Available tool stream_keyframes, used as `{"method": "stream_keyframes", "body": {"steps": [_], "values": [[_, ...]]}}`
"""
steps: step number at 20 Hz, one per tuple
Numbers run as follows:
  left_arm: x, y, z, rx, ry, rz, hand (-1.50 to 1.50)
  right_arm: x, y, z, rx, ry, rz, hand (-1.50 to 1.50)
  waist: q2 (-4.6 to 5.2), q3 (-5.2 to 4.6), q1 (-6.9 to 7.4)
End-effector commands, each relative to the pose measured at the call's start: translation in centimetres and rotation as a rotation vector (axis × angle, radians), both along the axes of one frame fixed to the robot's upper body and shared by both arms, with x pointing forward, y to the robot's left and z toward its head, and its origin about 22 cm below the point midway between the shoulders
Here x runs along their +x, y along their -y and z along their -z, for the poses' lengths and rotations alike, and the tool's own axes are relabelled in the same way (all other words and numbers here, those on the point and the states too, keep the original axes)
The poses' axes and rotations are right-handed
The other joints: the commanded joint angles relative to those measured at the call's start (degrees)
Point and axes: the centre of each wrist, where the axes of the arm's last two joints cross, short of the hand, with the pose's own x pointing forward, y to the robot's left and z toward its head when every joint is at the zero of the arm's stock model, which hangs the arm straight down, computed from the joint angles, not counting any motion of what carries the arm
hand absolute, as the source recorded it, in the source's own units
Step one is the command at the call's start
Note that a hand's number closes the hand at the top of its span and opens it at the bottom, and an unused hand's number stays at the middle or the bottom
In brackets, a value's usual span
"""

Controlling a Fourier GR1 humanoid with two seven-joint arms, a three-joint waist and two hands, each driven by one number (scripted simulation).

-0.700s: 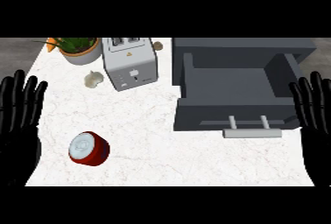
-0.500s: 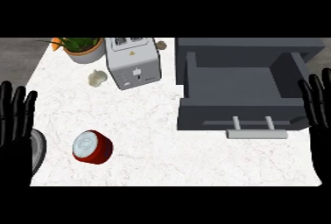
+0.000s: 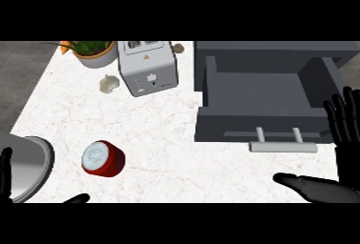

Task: Pick up the can, place it into the drawer and close the drawer

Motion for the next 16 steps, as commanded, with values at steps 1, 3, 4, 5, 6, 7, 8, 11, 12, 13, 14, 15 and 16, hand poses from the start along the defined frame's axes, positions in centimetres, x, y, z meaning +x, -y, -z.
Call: {"method": "stream_keyframes", "body": {"steps": [1,3,4,5,6,7,8,11,12,13,14,15,16], "values": [[-2.6,1.9,-0.6,-0.057,-0.055,-0.084,-1.50,0.0,0.9,0.5,0.016,-0.043,0.033,-1.50,0.00,0.08,-0.28],[-2.3,2.3,-1.6,-0.050,-0.043,-0.080,-1.50,-0.6,-0.4,0.7,0.010,-0.053,0.006,-1.50,0.06,0.06,-0.65],[-2.9,1.4,-2.5,-0.025,-0.044,-0.097,-1.50,-1.6,0.7,0.7,0.010,-0.055,0.032,-1.50,0.04,0.06,-0.75],[-3.1,1.7,-2.2,-0.047,-0.052,-0.062,-1.50,-1.3,1.0,0.4,0.018,-0.041,0.009,-1.50,0.03,0.04,-0.62],[-2.8,2.4,-2.5,-0.056,-0.042,-0.060,-1.50,1.3,0.5,1.8,0.012,-0.042,0.023,-1.50,0.10,0.06,-0.46],[-1.1,2.3,-1.4,-0.021,-0.033,-0.064,-1.50,-0.3,1.0,0.3,0.005,-0.044,0.022,-1.50,0.09,0.04,-0.75],[-0.2,1.7,-1.2,-0.034,-0.048,-0.084,-1.50,-0.2,2.4,1.5,0.013,-0.023,0.010,-1.50,0.12,0.05,-0.83],[-1.9,1.5,-0.9,-0.044,-0.068,-0.062,-1.50,-0.2,2.6,1.0,0.000,-0.029,0.033,-1.50,0.07,0.03,-0.60],[-0.4,1.9,-0.7,-0.045,-0.086,-0.071,-1.50,-2.4,0.7,-0.6,0.009,-0.014,0.010,-1.50,0.07,0.03,-0.96],[-0.4,2.3,1.4,-0.049,-0.096,-0.055,-1.50,0.9,2.7,-0.8,0.005,-0.028,0.035,-1.50,0.10,0.01,-0.55],[0.7,2.3,-0.1,-0.050,-0.087,-0.054,-1.50,-1.4,2.4,2.1,0.005,-0.043,0.020,-1.50,0.11,0.05,-0.93],[-0.1,2.6,1.3,-0.057,-0.118,-0.057,-1.50,-0.8,0.7,0.7,0.012,-0.037,0.017,-1.50,0.08,0.02,-0.68],[1.0,3.8,2.1,-0.060,-0.100,-0.037,-1.50,0.6,1.8,0.8,0.010,-0.031,0.029,-1.50,0.12,0.02,-0.69]]}}
